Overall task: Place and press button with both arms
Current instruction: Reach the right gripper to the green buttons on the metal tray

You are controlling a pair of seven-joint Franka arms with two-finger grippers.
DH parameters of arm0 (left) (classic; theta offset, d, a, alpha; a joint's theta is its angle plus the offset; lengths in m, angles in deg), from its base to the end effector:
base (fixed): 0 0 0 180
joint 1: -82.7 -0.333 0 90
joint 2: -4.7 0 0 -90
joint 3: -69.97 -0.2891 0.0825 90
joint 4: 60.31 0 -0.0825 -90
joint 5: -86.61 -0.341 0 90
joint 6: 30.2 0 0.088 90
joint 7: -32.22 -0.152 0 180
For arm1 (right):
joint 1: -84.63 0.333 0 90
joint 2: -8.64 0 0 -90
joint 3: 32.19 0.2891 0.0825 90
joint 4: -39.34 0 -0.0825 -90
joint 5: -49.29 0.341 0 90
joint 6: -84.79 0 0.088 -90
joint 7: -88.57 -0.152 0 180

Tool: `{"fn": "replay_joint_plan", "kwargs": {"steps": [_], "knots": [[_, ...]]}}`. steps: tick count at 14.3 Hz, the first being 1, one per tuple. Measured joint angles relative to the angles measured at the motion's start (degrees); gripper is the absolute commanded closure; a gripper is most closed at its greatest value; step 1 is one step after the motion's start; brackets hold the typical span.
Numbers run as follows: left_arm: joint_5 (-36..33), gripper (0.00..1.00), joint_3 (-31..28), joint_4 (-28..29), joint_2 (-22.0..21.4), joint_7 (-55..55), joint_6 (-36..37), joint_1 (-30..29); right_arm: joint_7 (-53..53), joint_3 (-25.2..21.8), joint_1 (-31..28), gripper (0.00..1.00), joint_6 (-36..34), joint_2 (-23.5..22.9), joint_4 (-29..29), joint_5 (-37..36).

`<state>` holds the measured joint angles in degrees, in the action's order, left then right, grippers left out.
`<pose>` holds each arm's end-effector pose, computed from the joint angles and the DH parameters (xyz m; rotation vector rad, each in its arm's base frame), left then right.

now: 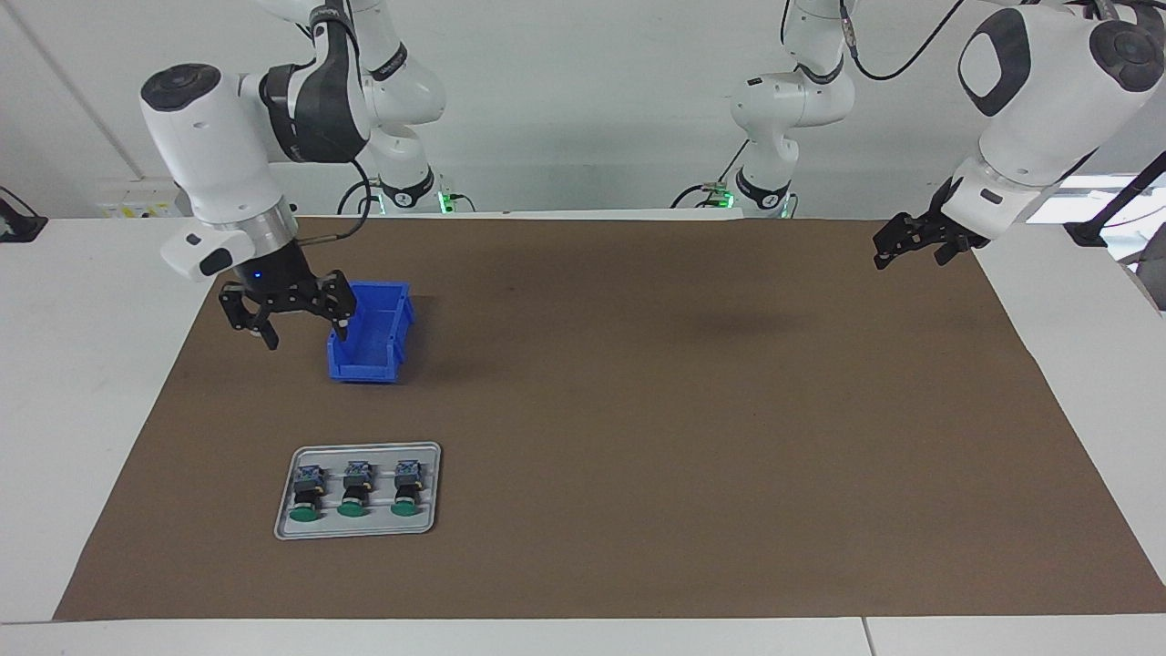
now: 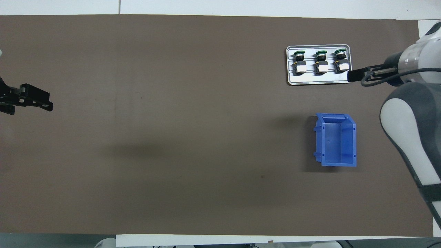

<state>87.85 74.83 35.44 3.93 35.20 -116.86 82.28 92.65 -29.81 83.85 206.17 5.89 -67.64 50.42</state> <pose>0.4888 -0.0416 0.5126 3.1219 -0.0392 -0.2288 0.5617 0.0171 0.4493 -3.1068 -0.1404 -0.3179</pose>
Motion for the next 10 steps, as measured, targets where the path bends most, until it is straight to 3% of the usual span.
{"fn": "replay_joint_plan", "kwargs": {"steps": [4, 10], "knots": [[0.0, 0.0, 0.0, 0.0, 0.0, 0.0, 0.0, 0.0, -7.7, 1.1, 2.9, 0.07, 5.2, -6.5, 0.0, 0.0], [0.0, 0.0, 0.0, 0.0, 0.0, 0.0, 0.0, 0.0, -7.1, 3.0, -0.8, 0.06, 1.3, -13.9, 3.7, 0.0]]}}
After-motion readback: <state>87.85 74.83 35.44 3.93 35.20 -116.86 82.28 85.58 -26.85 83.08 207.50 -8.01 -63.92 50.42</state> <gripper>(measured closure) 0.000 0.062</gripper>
